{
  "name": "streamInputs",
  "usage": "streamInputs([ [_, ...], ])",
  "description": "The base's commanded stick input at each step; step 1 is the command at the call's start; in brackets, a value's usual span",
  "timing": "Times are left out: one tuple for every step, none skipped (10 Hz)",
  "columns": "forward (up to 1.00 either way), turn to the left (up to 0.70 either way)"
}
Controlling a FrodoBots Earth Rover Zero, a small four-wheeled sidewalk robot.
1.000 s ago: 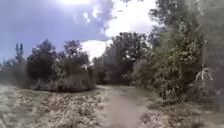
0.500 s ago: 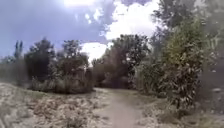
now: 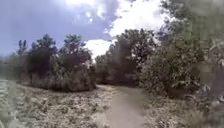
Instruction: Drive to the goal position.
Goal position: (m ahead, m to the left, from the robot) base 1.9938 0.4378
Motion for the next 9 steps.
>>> streamInputs([
  [0.85,0.00],
  [0.85,0.00],
  [0.85,0.00],
  [0.85,0.00],
  [0.85,0.00],
  [0.85,0.00],
  [0.85,0.00],
  [0.85,0.00],
  [0.85,0.00],
])
